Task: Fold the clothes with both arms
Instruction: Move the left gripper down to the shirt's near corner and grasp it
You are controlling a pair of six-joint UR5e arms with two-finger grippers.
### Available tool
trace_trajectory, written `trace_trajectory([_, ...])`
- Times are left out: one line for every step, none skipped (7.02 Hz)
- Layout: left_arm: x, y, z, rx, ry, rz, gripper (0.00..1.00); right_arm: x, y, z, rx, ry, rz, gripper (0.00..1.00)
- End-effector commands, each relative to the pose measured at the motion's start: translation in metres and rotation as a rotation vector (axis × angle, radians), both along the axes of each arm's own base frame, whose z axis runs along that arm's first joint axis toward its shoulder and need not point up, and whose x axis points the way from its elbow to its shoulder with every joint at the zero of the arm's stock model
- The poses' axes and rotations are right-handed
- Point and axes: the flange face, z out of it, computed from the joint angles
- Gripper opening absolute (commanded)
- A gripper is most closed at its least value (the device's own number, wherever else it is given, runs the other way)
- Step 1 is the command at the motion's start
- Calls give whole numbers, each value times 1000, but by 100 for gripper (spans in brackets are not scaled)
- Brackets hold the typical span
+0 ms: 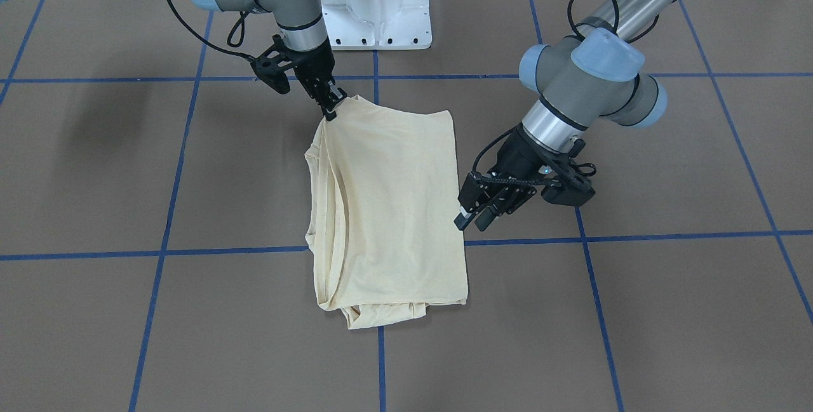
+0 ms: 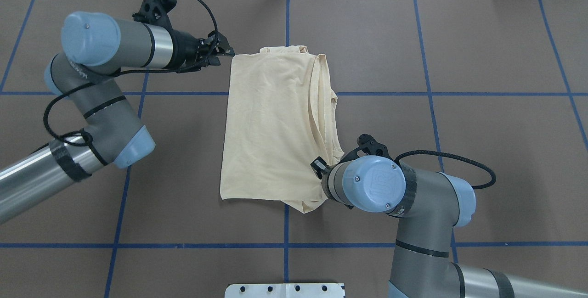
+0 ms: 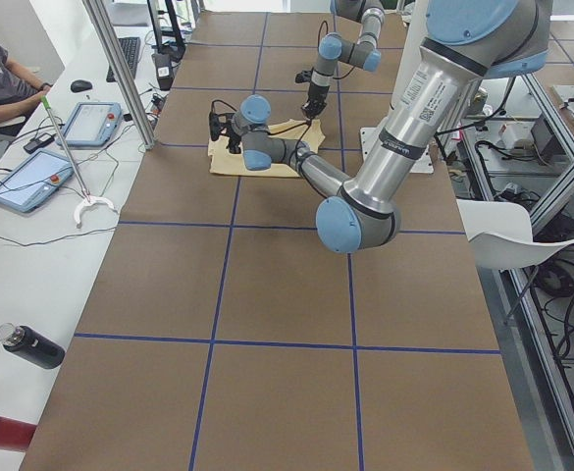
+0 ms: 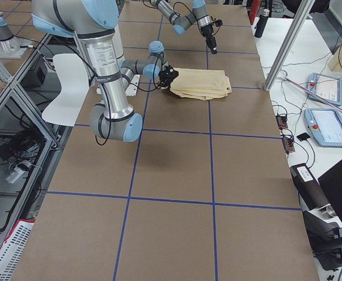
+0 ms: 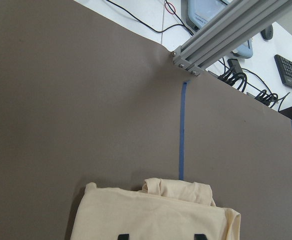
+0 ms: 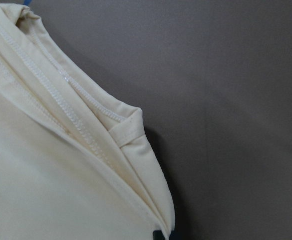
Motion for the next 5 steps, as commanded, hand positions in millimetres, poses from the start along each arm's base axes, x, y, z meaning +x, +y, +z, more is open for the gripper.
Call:
trace_trajectory([14, 115, 14, -132, 51, 43, 53, 1, 1, -1, 1, -1, -2, 0])
trace_trajectory([16, 152, 29, -184, 55, 34, 53, 1, 1, -2, 2, -3, -2, 0])
trace_trajectory([32, 171, 31, -288, 98, 4, 53, 1, 1, -3, 3, -6, -2, 0])
trace_trajectory([54, 196, 34, -369, 128, -31, 53, 1, 1, -4, 3, -7, -2, 0])
trace_trajectory([72, 217, 38, -400, 136, -51, 53, 1, 1, -4, 3, -7, -2, 0])
